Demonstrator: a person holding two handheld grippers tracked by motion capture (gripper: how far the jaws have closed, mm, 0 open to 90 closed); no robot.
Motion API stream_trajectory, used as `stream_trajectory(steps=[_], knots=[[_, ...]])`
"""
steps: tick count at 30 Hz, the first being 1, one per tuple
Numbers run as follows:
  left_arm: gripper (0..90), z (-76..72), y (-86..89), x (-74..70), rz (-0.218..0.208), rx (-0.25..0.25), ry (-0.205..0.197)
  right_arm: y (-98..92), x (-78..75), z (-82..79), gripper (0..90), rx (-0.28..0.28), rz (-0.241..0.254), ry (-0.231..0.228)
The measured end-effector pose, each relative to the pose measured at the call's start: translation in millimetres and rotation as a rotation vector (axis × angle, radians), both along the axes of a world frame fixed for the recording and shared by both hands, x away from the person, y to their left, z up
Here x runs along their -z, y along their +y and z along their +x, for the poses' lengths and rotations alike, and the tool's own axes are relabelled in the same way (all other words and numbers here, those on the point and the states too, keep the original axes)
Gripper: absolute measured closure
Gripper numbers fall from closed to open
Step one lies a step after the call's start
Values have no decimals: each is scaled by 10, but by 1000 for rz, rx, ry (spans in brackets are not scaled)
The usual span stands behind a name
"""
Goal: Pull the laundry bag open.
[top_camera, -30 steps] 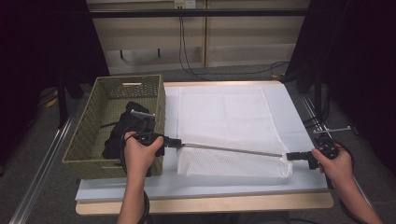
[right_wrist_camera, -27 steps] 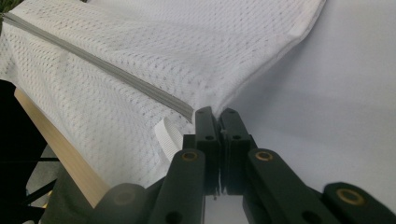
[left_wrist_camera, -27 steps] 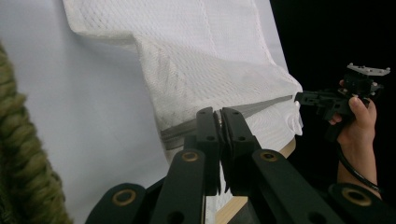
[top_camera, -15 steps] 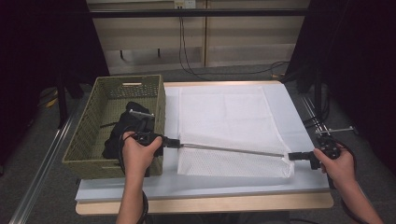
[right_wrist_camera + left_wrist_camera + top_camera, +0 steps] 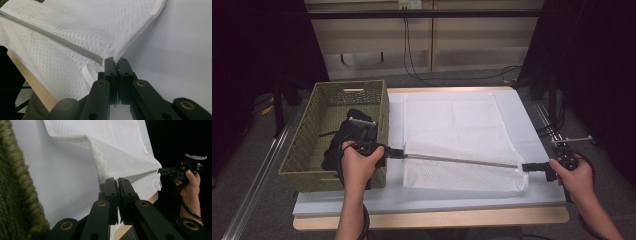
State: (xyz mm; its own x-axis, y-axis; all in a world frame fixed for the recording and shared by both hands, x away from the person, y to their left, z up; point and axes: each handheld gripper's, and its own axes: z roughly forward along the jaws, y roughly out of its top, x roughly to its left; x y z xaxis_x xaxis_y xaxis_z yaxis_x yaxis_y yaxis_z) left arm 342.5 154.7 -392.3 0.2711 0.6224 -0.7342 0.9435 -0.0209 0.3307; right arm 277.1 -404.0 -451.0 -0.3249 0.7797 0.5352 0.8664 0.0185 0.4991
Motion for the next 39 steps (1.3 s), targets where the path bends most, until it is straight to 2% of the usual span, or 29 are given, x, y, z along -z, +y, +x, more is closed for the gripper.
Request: stream_trajectory(steps=[5, 7, 14, 18, 23, 39], knots=[[870, -1, 12, -7, 1, -4, -2, -6, 9, 3, 885, 6, -24, 6], [870, -2, 23, -12, -4, -4, -4, -38, 16, 1, 885, 15, 3, 4], [871, -2, 29, -13, -10, -5, -1, -44, 21, 5, 885, 16, -5, 11], [871, -11, 19, -22, 12, -4, -4, -43, 7, 1, 885, 15, 4, 8], [870, -36, -32, -47, 55, 1, -3, -22, 4, 2, 884, -2, -18, 7], [869, -94, -149, -50, 131, 23, -3, 71, -13, 7, 879, -38, -56, 2]])
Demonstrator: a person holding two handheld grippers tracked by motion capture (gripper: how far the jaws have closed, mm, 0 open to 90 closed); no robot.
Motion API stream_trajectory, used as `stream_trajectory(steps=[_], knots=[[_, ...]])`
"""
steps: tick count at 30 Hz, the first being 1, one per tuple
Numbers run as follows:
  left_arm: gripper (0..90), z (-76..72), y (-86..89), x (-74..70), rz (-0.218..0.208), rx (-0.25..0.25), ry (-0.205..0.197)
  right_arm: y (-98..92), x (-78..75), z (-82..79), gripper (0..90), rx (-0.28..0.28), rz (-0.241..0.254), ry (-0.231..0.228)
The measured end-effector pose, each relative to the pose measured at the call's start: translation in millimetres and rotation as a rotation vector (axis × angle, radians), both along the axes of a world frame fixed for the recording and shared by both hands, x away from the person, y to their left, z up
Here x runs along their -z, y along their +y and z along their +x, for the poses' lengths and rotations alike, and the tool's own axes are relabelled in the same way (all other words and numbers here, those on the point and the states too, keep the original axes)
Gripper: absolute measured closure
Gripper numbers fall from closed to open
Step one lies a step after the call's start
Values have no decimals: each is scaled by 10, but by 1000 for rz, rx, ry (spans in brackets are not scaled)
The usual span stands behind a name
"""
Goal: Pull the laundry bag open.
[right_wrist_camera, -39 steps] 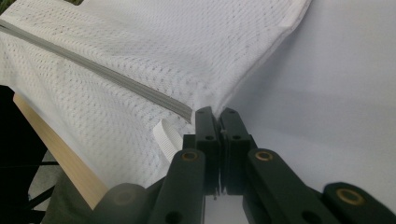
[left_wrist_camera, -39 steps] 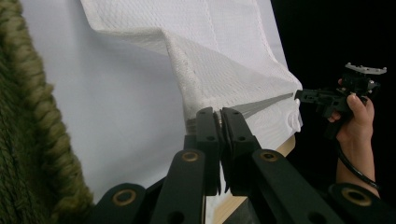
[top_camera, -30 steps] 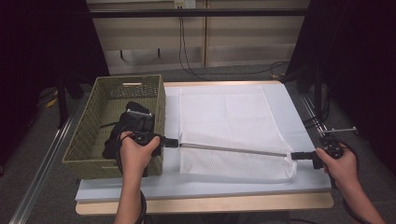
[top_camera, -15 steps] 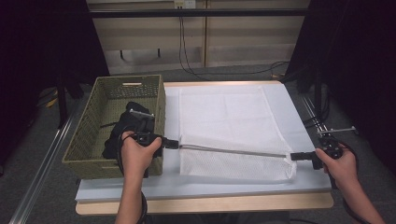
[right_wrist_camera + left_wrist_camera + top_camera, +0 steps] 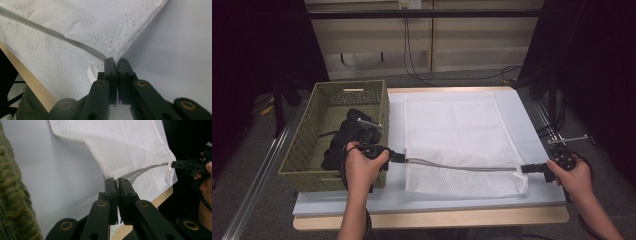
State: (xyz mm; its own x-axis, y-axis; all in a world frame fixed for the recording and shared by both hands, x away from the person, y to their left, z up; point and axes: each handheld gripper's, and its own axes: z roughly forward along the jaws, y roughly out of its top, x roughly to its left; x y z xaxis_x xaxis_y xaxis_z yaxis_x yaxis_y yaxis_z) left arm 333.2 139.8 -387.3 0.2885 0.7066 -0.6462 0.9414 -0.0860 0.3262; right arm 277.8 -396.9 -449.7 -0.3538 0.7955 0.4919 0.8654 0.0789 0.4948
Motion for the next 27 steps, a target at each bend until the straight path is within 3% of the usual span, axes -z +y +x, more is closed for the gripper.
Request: stream_trajectory(steps=[4, 11, 15, 18, 21, 27], knots=[[868, -12, -17, 4, 30, -1, 1, 25, -4, 7, 854, 1, -12, -13], [868, -35, -30, -1, 40, 10, 3, 45, -54, 20, 604, 51, -43, -95], [868, -39, -55, 21, 45, 13, 6, 73, -64, 33, 562, 53, -35, -115], [867, -48, -79, 14, 73, 12, 0, 109, -75, 36, 538, 61, -36, -144], [867, -52, -105, 15, 81, 31, 0, 145, -87, 40, 530, 33, -20, -160], [862, -45, -165, 45, 85, 35, 12, 210, -69, 46, 490, 19, -31, -155]])
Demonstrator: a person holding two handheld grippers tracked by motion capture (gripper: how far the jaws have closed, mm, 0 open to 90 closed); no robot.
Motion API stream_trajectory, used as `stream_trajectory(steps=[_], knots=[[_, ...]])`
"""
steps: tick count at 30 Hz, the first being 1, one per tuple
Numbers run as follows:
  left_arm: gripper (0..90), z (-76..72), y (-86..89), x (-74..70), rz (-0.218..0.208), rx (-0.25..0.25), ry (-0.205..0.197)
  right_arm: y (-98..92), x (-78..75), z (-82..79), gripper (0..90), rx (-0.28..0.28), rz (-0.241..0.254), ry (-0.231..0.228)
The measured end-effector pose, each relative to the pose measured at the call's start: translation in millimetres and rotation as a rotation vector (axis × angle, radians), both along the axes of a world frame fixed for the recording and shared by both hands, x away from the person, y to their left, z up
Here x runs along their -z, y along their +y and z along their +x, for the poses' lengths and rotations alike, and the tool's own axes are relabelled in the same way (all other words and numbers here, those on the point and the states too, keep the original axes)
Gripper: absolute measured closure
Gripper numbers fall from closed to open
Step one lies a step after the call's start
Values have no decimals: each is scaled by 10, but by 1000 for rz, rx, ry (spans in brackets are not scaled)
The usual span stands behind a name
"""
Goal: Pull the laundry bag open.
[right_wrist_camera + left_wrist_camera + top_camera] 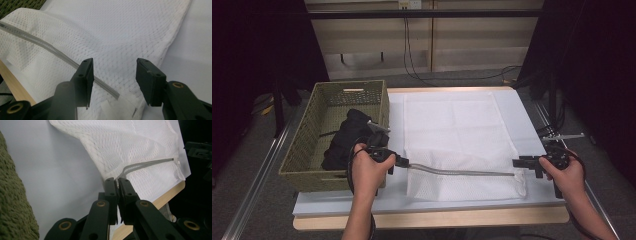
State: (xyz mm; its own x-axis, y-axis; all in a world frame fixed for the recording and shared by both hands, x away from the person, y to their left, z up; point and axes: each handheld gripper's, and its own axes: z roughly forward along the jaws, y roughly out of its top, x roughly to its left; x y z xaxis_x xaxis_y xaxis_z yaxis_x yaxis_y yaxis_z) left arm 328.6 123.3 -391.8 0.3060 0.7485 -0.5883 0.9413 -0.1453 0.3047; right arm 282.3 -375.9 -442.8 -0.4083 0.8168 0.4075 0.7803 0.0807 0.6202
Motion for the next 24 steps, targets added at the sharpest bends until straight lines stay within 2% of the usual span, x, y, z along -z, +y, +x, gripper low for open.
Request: stream_trajectory(steps=[8, 13, 24], knots=[[815, 26, -49, 50, -9, 16, 14, 58, 28, 21, 454, -20, -1, 3], [793, 37, -69, 64, -2, 20, 5, 90, 36, 31, 419, -28, -5, 2], [697, 42, -142, 82, -25, 36, 10, 114, 36, 42, 391, -36, -10, 0]])
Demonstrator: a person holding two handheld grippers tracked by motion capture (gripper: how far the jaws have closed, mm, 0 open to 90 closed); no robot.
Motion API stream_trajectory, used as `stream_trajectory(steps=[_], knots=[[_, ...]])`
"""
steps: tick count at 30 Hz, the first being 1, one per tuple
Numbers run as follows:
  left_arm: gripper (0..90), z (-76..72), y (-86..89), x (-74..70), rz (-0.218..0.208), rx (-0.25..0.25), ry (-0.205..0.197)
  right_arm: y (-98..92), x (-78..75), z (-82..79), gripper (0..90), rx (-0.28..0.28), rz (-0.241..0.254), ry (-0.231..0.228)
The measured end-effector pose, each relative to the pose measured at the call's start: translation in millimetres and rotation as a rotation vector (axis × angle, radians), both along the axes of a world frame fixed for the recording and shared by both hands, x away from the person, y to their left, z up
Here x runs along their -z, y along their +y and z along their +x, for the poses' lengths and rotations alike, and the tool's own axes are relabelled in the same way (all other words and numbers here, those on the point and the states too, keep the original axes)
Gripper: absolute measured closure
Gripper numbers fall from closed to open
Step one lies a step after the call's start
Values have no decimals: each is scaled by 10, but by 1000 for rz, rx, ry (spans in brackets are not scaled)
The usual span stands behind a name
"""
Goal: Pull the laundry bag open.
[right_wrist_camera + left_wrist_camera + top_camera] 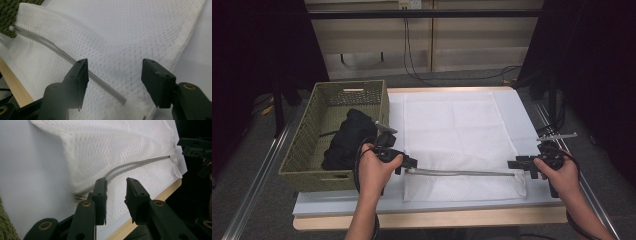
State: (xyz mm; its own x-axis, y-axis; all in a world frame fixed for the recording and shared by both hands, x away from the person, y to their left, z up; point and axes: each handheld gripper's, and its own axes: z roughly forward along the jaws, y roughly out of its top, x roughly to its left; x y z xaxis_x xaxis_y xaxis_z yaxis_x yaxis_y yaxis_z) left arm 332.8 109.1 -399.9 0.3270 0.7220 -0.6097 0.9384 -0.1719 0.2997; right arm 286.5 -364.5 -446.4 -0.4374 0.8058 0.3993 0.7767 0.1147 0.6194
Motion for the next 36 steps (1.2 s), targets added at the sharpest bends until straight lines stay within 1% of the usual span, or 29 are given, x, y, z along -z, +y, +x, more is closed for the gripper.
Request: stream_trajectory(steps=[1, 2, 3, 4, 6, 7, 10, 11, 12, 13, 15, 16, 18, 19, 21, 22, 23, 24, 25, 26, 27, 28, 29, 32, 33, 35, 36], knots=[[686, 2, -1, 2, -1, -2, 0, 5, 2, 3, 390, 2, -3, -2], [676, 8, 3, 8, 8, 1, -5, 8, 1, 5, 387, 4, -3, 1], [668, 8, 4, 8, 5, 1, -1, 14, 3, 8, 386, 2, -3, 2], [660, 13, 6, 10, 5, 0, -7, 17, 5, 9, 384, 0, -2, 1], [646, 19, -9, 12, 10, -1, -11, 22, 12, 14, 369, -9, -7, -3], [632, 26, -21, 17, 5, 4, -17, 28, 13, 14, 361, -7, -7, -2], [589, 38, -58, 23, 10, 11, -24, 47, 17, 21, 325, -11, -18, -16], [582, 44, -68, 27, 12, 17, -29, 51, 17, 22, 317, -8, -22, -18], [566, 46, -87, 32, 4, 13, -30, 57, 19, 24, 303, -11, -26, -20], [549, 50, -92, 33, 12, 20, -35, 62, 22, 27, 288, -12, -35, -23], [535, 51, -122, 45, 8, 23, -37, 79, 28, 35, 264, -16, -45, -33], [513, 59, -123, 52, 19, 35, -48, 91, 28, 39, 254, -20, -53, -40], [495, 57, -150, 55, 15, 29, -42, 113, 32, 45, 236, -27, -66, -52], [472, 65, -154, 65, 21, 37, -59, 120, 30, 46, 229, -28, -72, -53], [424, 67, -175, 65, 38, 39, -77, 143, 31, 48, 220, -36, -76, -54], [427, 69, -178, 66, 37, 41, -79, 154, 34, 50, 214, -36, -85, -62], [419, 74, -179, 67, 33, 52, -83, 162, 32, 49, 209, -39, -84, -59], [405, 74, -188, 66, 22, 47, -83, 169, 31, 51, 206, -45, -86, -65], [391, 75, -195, 64, 21, 46, -89, 178, 29, 49, 203, -45, -88, -69], [380, 85, -195, 68, 31, 56, -99, 183, 26, 47, 201, -44, -90, -68], [364, 87, -207, 73, 26, 49, -98, 190, 25, 46, 199, -43, -94, -74], [356, 91, -209, 81, 29, 52, -101, 196, 27, 46, 197, -49, -93, -74], [343, 88, -222, 86, 20, 47, -90, 200, 28, 44, 197, -51, -97, -73], [292, 100, -235, 104, 24, 56, -120, 224, 34, 41, 191, -55, -102, -71], [275, 98, -245, 106, 18, 51, -122, 231, 37, 43, 186, -57, -107, -76], [257, 104, -248, 111, 20, 63, -127, 250, 40, 41, 176, -63, -112, -79], [248, 104, -257, 109, 18, 60, -131, 264, 47, 41, 174, -69, -110, -80]])
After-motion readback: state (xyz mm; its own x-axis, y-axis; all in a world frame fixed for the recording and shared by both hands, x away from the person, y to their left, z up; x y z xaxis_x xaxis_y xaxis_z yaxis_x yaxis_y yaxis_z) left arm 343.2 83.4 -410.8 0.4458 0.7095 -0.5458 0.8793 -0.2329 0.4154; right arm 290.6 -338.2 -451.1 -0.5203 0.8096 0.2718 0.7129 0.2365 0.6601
